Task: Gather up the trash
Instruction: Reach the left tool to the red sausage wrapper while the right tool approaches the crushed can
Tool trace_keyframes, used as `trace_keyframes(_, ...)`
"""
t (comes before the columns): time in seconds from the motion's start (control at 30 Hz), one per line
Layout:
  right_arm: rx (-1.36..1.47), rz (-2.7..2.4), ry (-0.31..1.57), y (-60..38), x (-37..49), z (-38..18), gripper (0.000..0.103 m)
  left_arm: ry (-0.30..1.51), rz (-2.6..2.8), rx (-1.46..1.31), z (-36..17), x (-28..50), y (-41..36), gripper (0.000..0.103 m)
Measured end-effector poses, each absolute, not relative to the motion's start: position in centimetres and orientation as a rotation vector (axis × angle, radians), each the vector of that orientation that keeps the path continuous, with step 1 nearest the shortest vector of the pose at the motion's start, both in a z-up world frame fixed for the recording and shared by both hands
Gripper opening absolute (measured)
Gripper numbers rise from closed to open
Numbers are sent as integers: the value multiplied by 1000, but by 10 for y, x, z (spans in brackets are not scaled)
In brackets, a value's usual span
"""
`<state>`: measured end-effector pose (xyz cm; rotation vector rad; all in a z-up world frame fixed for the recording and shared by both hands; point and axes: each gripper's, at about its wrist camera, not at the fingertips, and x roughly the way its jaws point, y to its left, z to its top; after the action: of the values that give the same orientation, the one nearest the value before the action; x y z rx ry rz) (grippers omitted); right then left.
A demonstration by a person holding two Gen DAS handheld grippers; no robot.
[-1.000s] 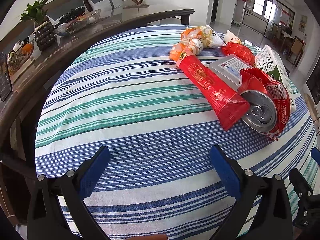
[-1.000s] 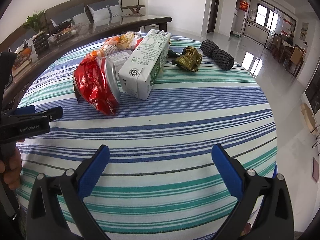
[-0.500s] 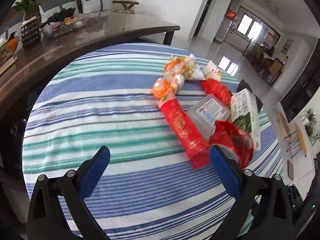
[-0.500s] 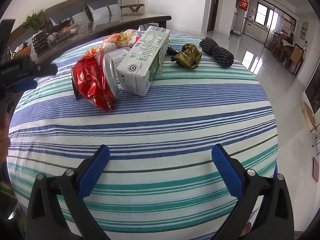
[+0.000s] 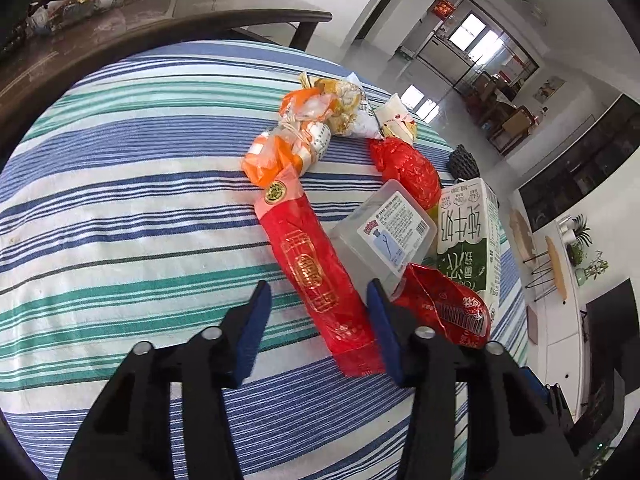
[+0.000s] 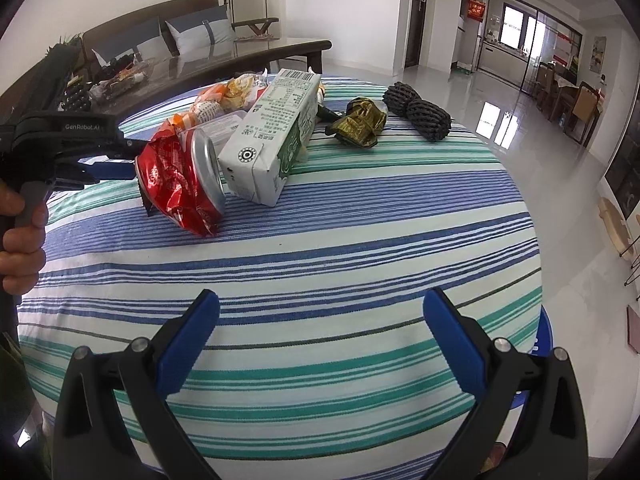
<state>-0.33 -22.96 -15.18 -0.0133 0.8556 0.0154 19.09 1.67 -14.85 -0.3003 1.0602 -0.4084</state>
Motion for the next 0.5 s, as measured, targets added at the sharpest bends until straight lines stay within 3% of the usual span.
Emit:
trace_keyframes(0.1, -8, 24, 838, -230, -5, -148, 98, 1056, -434, -287, -148, 190, 11, 22)
trace_keyframes(0.5, -19, 226, 812, -200, 4, -134, 98, 1105, -494, -26, -123, 126, 50, 20)
